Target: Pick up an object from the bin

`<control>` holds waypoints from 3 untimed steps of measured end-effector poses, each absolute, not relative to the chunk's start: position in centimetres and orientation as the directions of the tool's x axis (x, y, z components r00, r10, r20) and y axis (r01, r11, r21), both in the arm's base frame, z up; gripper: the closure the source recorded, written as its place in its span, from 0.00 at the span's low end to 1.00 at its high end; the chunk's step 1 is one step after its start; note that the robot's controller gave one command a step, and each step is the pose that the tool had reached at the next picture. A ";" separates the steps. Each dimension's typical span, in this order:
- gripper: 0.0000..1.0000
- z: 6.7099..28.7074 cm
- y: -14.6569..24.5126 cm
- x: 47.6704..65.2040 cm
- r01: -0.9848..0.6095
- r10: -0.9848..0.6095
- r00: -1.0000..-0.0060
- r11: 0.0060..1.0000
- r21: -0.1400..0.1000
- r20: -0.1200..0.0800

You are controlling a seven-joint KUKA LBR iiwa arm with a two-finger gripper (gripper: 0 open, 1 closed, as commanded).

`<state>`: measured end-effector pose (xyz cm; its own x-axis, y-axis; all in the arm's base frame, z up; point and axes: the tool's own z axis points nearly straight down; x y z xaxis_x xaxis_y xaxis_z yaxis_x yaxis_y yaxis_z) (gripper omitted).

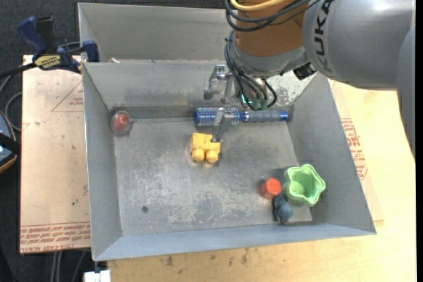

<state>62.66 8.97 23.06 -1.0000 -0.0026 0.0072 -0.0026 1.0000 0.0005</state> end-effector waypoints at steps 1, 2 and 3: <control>0.00 7.1 3.4 62.7 0.089 0.089 -0.996 0.996 0.005 0.020; 0.00 10.1 7.5 61.4 -0.163 -0.163 -0.987 0.987 0.002 -0.003; 0.00 10.7 6.4 61.6 -0.217 -0.217 -0.976 0.976 0.001 -0.003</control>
Offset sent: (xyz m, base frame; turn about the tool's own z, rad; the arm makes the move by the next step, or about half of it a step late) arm 0.0025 -0.0578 -0.1606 0.0903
